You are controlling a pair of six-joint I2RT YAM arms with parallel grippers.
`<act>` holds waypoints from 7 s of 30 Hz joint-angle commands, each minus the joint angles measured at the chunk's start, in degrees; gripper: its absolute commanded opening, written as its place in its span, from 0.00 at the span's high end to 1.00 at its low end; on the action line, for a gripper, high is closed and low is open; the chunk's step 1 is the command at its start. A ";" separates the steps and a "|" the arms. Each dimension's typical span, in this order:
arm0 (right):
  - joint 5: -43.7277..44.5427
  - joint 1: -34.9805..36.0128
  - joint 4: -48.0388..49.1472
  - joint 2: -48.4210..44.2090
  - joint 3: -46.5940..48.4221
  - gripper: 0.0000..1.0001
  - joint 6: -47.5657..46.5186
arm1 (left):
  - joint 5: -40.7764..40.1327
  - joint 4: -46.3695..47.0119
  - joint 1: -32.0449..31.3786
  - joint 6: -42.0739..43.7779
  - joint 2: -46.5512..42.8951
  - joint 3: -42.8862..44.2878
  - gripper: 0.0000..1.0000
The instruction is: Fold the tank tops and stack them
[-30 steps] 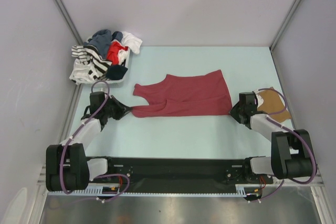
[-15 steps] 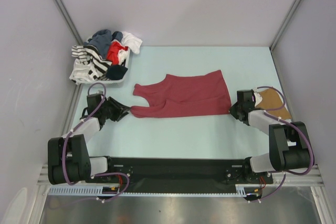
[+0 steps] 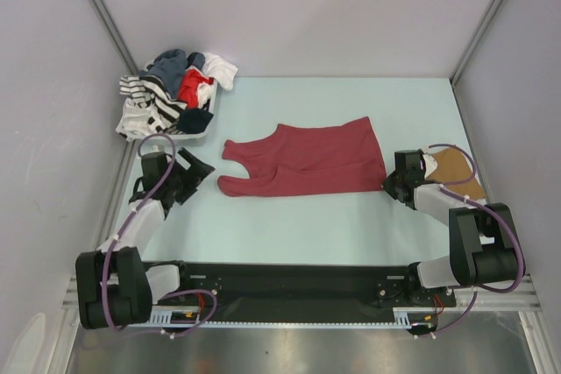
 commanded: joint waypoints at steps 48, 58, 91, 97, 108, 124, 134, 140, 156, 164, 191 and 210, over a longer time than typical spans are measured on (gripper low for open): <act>-6.72 -2.85 -0.60 0.55 0.18 1.00 -2.69 | -14.02 2.06 -14.48 12.20 20.52 12.46 0.66; -7.95 -3.03 -0.16 1.25 0.27 1.00 -2.78 | -13.41 4.09 -13.42 11.23 7.69 5.78 0.35; -5.31 -2.33 -10.96 -5.86 -2.28 1.00 -0.59 | -14.63 -2.85 -10.96 10.09 6.91 3.76 1.00; -3.65 -0.75 -20.10 -8.68 -1.58 1.00 3.54 | -14.63 -6.98 -10.87 8.33 2.06 1.91 1.00; -1.80 0.31 -28.19 -12.01 -4.91 1.00 7.32 | -17.71 -10.15 -10.87 6.40 -3.21 -2.49 1.00; -0.22 0.31 -35.31 -22.93 -5.80 0.82 9.87 | -17.44 -10.41 -10.87 7.36 -4.54 -3.90 0.47; 4.26 0.49 -36.63 -27.05 -2.46 0.51 8.82 | -22.36 -12.78 -10.87 7.36 -7.44 0.58 0.28; 2.54 0.49 -29.04 -26.53 4.04 0.60 -3.45 | -17.40 -4.40 -10.78 7.62 -8.58 2.43 0.19; -8.04 -2.41 -12.46 4.04 28.47 0.66 -21.15 | -6.11 -3.11 -24.49 12.81 26.89 37.66 0.17; -7.60 -3.12 -14.13 20.75 40.60 0.57 -21.59 | -2.42 -7.86 -28.01 13.78 45.88 55.84 0.20; -7.69 -4.00 -10.79 33.33 43.77 0.82 -21.59 | -2.24 -14.02 -32.85 14.40 64.28 71.60 0.65; -5.31 -3.47 -11.67 30.35 43.60 1.00 -22.29 | -3.21 -14.28 -32.93 16.06 60.59 70.99 1.00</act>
